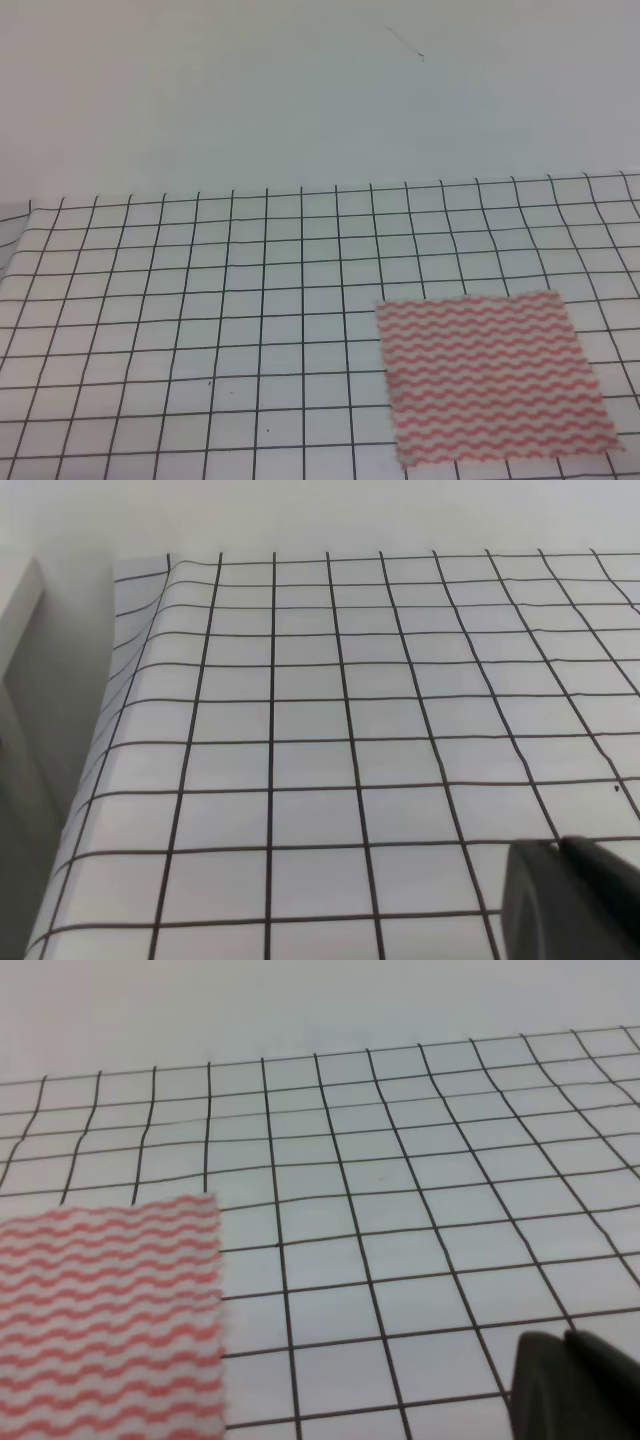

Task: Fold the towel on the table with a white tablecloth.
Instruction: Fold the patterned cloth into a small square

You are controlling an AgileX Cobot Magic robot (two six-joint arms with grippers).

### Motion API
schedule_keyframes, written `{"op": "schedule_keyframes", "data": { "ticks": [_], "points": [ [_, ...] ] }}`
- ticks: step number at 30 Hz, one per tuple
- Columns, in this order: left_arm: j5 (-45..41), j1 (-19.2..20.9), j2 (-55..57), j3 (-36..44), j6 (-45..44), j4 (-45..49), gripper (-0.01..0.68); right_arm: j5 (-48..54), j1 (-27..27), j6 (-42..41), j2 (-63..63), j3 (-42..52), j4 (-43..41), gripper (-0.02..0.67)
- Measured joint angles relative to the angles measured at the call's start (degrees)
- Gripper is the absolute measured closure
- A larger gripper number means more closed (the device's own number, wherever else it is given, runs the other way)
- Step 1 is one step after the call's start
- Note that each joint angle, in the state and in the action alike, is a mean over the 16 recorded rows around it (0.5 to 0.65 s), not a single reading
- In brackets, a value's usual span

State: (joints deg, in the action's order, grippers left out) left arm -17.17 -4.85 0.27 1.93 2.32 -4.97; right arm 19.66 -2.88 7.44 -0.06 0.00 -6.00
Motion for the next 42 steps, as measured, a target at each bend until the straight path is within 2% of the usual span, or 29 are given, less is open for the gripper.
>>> {"op": "schedule_keyframes", "data": {
  "ticks": [42],
  "points": [
    [0.0, 0.0, 0.0, 0.0, 0.0, 0.0, 0.673, -0.3, 0.1, 0.1, 0.0, 0.0, 0.7, 0.65]
  ]
}}
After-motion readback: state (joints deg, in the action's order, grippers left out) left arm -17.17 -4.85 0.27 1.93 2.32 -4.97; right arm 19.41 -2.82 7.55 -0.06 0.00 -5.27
